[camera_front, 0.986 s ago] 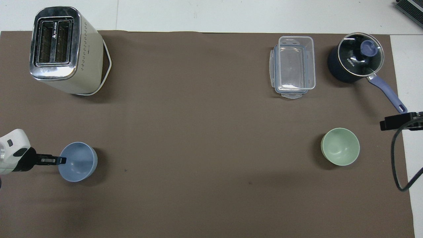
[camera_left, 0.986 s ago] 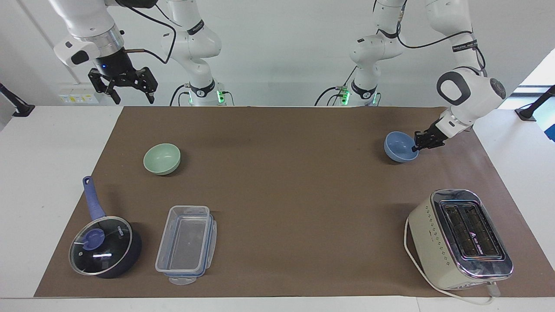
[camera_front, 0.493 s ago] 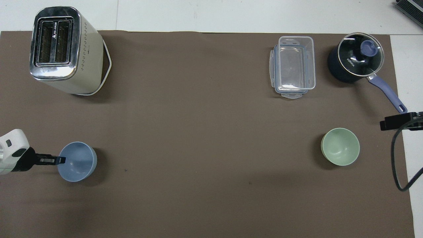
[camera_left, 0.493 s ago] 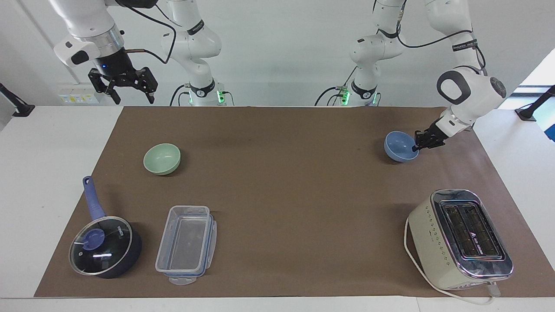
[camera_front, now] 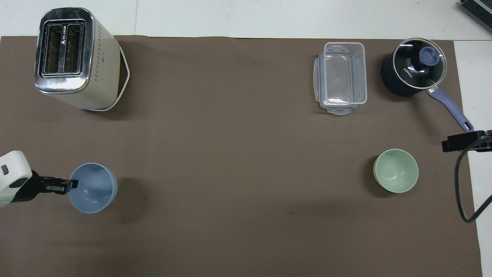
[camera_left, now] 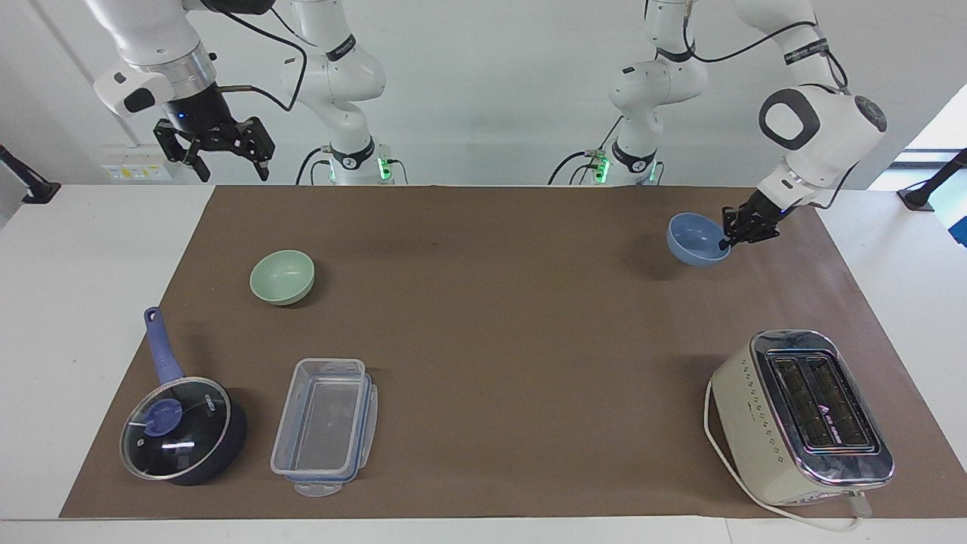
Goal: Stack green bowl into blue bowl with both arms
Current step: 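Drag the blue bowl with the left gripper toward the table center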
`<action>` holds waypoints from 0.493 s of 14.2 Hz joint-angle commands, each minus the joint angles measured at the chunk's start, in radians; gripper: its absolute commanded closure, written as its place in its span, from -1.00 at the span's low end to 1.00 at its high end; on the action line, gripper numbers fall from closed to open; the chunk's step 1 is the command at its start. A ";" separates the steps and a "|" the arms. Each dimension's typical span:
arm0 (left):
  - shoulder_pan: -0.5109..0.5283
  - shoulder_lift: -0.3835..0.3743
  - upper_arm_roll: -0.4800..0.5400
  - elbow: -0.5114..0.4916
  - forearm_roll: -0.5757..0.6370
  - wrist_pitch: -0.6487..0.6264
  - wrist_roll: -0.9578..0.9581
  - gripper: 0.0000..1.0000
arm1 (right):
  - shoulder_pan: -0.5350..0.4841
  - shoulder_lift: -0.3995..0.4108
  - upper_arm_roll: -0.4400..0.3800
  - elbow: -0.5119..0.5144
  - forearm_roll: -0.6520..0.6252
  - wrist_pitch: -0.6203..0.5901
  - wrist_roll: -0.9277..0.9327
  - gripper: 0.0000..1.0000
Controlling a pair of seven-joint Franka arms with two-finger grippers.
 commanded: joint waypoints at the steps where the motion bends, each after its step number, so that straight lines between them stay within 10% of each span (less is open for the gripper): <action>1: -0.127 -0.010 0.007 -0.025 -0.009 0.072 -0.140 1.00 | -0.006 0.007 0.001 0.012 0.015 -0.002 -0.015 -1.00; 7: -0.400 0.101 0.006 0.092 0.076 0.145 -0.577 1.00 | -0.006 0.007 0.001 0.012 0.017 -0.004 -0.015 -1.00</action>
